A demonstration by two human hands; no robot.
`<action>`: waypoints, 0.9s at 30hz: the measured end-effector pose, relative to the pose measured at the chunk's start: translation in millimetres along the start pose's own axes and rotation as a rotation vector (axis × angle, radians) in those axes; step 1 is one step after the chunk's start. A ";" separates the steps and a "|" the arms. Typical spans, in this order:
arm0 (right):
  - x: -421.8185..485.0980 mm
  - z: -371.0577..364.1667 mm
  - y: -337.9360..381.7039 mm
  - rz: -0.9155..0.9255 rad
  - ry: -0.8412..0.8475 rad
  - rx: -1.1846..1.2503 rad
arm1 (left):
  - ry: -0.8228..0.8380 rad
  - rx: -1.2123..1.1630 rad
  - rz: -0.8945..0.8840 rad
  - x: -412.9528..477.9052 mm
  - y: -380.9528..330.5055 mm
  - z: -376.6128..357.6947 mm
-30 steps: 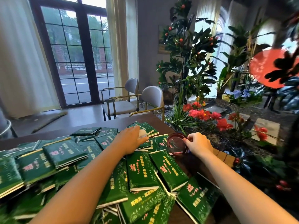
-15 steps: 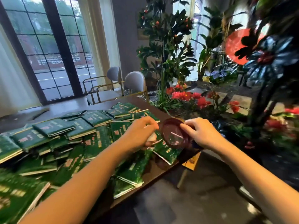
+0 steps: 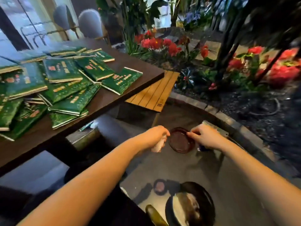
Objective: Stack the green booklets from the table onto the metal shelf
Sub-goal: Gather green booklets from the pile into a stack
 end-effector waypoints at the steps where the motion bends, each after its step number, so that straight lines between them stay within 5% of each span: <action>1: -1.1 -17.1 -16.6 -0.042 0.034 0.012 | 0.026 0.077 0.003 10.8 13.5 -14.0; 18: -16.8 -196.0 -151.6 -0.537 0.385 0.032 | 0.436 0.611 0.261 85.3 114.6 -115.8; 27: -12.3 -217.1 -146.4 -0.508 0.471 0.109 | 0.368 0.763 0.270 85.5 119.8 -87.0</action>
Point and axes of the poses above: each hand's wrist, its own x-axis towards the middle knuckle, its own z-axis out of the back of the hand, y = z × x, the point moved 4 cm from there along x, towards the middle knuckle, and after that the axes turned 11 degrees about y, right-handed, at the moved point
